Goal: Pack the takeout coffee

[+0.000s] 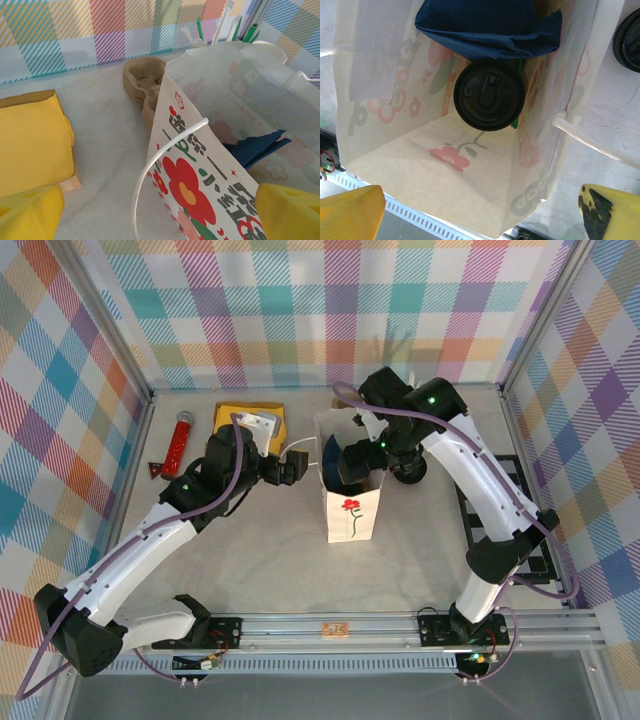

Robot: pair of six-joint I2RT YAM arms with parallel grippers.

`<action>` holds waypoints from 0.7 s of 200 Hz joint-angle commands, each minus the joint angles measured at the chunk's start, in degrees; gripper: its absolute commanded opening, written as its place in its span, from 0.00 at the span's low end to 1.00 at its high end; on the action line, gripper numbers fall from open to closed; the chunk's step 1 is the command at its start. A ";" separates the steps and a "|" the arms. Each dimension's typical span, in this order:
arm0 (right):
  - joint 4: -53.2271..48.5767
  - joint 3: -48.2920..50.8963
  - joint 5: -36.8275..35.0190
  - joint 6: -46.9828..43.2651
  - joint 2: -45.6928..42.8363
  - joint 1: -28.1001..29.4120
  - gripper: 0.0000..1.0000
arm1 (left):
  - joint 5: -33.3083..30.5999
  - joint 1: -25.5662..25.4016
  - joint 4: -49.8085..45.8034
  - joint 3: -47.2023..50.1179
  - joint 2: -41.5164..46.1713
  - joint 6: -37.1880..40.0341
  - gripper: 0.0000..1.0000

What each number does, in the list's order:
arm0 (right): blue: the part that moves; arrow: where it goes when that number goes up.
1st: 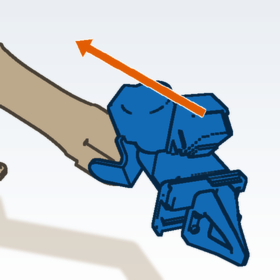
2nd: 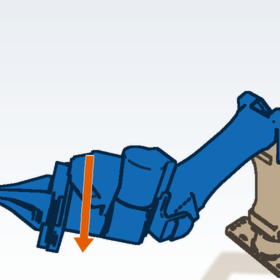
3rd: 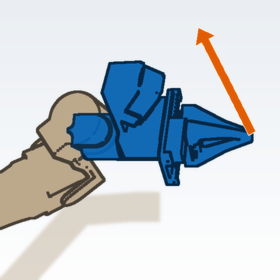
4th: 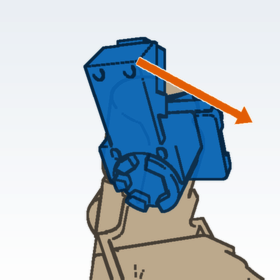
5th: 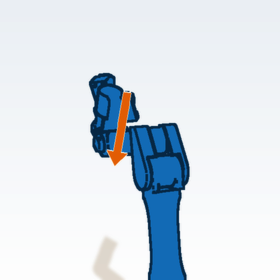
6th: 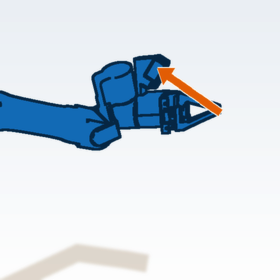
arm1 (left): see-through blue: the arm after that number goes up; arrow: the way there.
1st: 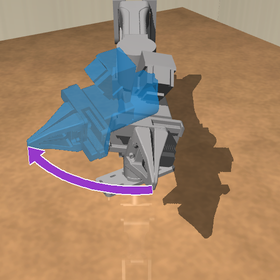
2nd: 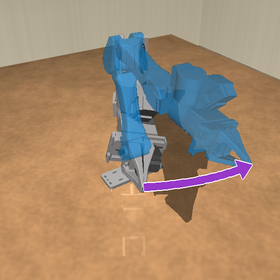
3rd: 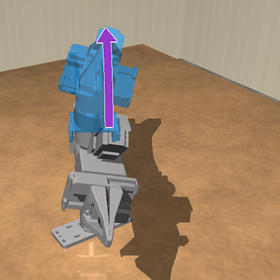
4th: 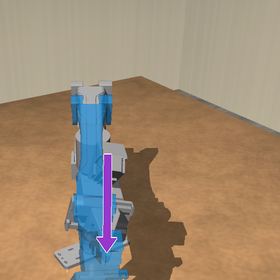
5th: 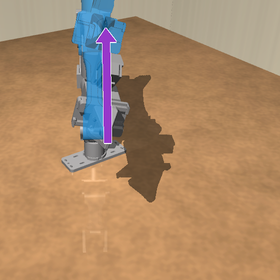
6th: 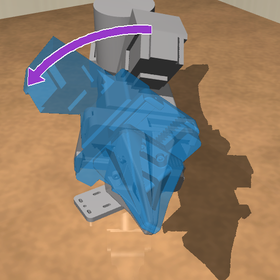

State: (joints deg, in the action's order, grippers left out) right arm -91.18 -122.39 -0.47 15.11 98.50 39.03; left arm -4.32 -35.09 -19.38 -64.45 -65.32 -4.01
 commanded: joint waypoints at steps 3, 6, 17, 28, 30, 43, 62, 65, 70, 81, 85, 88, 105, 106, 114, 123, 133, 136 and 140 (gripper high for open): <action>-0.55 -1.82 -0.34 1.00 -2.20 0.34 0.99 | -0.19 0.37 0.81 -1.50 0.46 0.67 0.97; -0.46 -1.87 -0.26 1.05 -2.42 0.30 0.99 | -0.21 0.42 0.83 -1.48 0.49 0.65 0.97; 0.22 -1.74 -0.28 0.99 -3.23 0.35 0.99 | -0.33 0.37 0.82 -1.32 0.63 0.67 0.97; 1.28 -1.65 -0.58 0.92 -4.49 0.34 0.99 | -0.43 0.39 1.04 -0.94 1.17 0.67 0.97; 1.53 -1.59 -0.58 0.85 -4.75 0.35 0.99 | -0.50 0.38 1.08 -0.88 1.27 0.67 0.97; 3.82 -0.64 -1.03 0.69 -6.89 0.34 0.99 | -1.03 0.37 1.48 -0.23 2.09 0.75 0.97; 9.67 3.09 -3.60 0.40 -11.60 0.34 0.99 | -2.44 0.37 1.97 0.93 3.84 0.82 0.97; 10.96 4.09 -4.06 0.35 -12.64 0.34 0.99 | -2.78 0.42 2.12 1.17 4.14 0.84 0.97; 12.69 6.45 -5.04 0.27 -14.39 0.35 0.99 | -3.32 0.38 2.07 1.52 4.66 0.80 0.97; 17.93 11.33 -7.21 -0.67 -18.66 0.32 0.99 | -4.53 0.37 2.16 2.56 5.98 0.76 0.97; 19.95 13.49 -8.30 -1.03 -20.37 0.35 0.99 | -5.07 0.37 2.19 2.99 6.55 0.68 0.97; 21.56 15.14 -9.11 -1.28 -21.75 0.31 0.99 | -5.37 0.37 2.16 3.33 6.99 0.63 0.97; 30.33 24.65 -13.84 -2.67 -29.26 -0.03 0.99 | -7.59 0.37 2.26 5.57 9.73 0.41 0.97; 30.78 25.18 -14.11 -2.74 -29.73 -0.11 0.99 | -7.70 0.37 2.25 5.65 9.93 0.41 0.97; 34.16 29.08 -15.70 -3.56 -32.73 -0.46 0.99 | -8.58 0.37 2.39 6.82 11.44 0.30 0.97; 37.60 33.14 -16.92 -4.93 -36.17 -1.15 0.99 | -10.05 0.37 2.50 8.15 13.01 -0.13 0.96; 41.69 37.71 -19.22 -6.52 -39.53 -1.61 0.99 | -11.85 0.33 2.49 9.57 14.75 -0.70 0.96; 42.87 39.07 -20.09 -6.84 -40.46 -1.73 0.99 | -12.37 0.32 2.36 9.93 15.20 -0.87 0.96; 44.26 40.83 -21.21 -7.33 -41.65 -1.95 0.99 | -12.95 0.31 2.25 10.41 15.90 -1.13 0.96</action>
State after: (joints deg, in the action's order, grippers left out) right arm -61.41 -90.19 -13.69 12.19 62.00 38.13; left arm -11.84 -35.09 -17.96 -56.82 -53.04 -3.81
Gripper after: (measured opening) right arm 0.989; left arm 0.964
